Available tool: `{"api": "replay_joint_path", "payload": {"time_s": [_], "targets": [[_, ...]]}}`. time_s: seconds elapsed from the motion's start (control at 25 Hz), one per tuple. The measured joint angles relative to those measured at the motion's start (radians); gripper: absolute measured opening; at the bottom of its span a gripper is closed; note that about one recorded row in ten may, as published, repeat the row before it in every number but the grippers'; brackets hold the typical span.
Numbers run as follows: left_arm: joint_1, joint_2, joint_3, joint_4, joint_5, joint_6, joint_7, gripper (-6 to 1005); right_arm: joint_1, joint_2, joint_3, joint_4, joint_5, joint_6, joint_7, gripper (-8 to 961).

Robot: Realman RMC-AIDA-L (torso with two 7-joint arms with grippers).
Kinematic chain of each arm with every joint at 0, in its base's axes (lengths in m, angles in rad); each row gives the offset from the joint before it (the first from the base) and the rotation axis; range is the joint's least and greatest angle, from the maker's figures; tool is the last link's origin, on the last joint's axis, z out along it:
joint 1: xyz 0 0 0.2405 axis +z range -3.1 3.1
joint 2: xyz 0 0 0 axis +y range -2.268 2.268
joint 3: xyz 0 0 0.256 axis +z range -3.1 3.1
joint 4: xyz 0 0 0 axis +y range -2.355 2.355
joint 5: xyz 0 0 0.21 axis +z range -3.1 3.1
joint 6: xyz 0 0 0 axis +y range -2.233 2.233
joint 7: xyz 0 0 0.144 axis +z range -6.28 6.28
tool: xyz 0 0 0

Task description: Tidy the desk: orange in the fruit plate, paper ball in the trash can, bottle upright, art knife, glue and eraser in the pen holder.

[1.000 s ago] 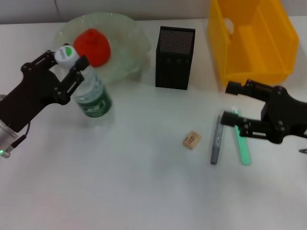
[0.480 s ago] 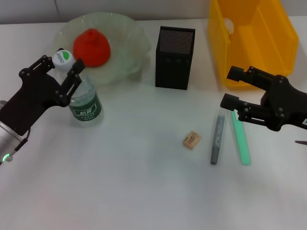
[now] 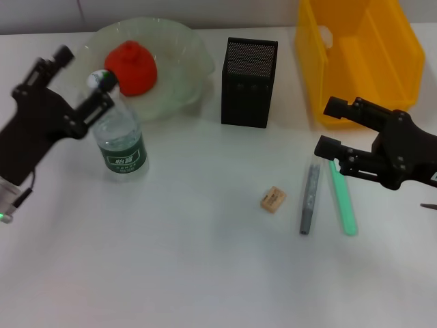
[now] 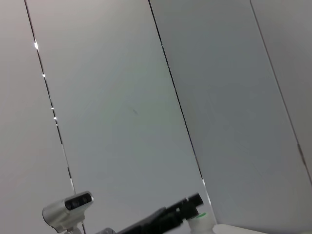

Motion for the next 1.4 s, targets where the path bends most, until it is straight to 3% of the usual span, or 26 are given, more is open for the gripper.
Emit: {"api": "replay_joint_path", "payload": {"time_s": [0.28,0.52,0.64,0.72,0.84,0.92,1.04,1.08,1.16,1.2,1.32,1.4], "targets": [[0.042,0.010,-0.027,0.124,-0.001,0.196,-0.203,832,-0.002,-0.002,0.000,0.009,0.000,-0.010,-0.001,813],[0.081,0.027,-0.020,0.248,0.011,0.280,-0.401,831,-0.002,-0.003,-0.001,0.006,0.000,-0.013,-0.001,812],[0.096,0.066,0.026,0.335,0.105,0.319,-0.513,831,-0.003,-0.006,0.000,-0.025,0.004,-0.032,0.014,812],[0.098,0.106,0.082,0.390,0.213,0.342,-0.588,830,-0.006,-0.011,0.000,-0.082,0.018,-0.052,0.066,812],[0.088,0.133,0.137,0.426,0.342,0.344,-0.616,830,-0.006,-0.015,-0.005,-0.256,0.032,-0.088,0.220,813],[0.065,0.128,0.151,0.446,0.462,0.321,-0.631,829,0.001,-0.016,-0.038,-0.435,0.013,-0.099,0.394,813],[0.056,0.124,0.153,0.451,0.498,0.313,-0.636,829,0.031,-0.028,-0.155,-0.733,-0.092,-0.101,0.683,812],[0.023,0.104,0.143,0.457,0.603,0.254,-0.654,829,0.047,-0.035,-0.203,-0.821,-0.156,-0.103,0.793,812],[0.004,0.090,0.146,0.459,0.622,0.208,-0.665,828,0.121,-0.054,-0.340,-1.021,-0.361,-0.131,1.058,812],[0.004,0.090,0.146,0.459,0.622,0.208,-0.665,828,0.121,-0.054,-0.340,-1.021,-0.361,-0.131,1.058,812],[-0.004,0.080,0.150,0.460,0.624,0.183,-0.668,828,0.219,-0.066,-0.463,-1.084,-0.544,-0.174,1.229,813],[-0.006,0.076,0.150,0.460,0.625,0.172,-0.667,827,0.276,-0.060,-0.542,-1.072,-0.664,-0.186,1.310,813]]}}
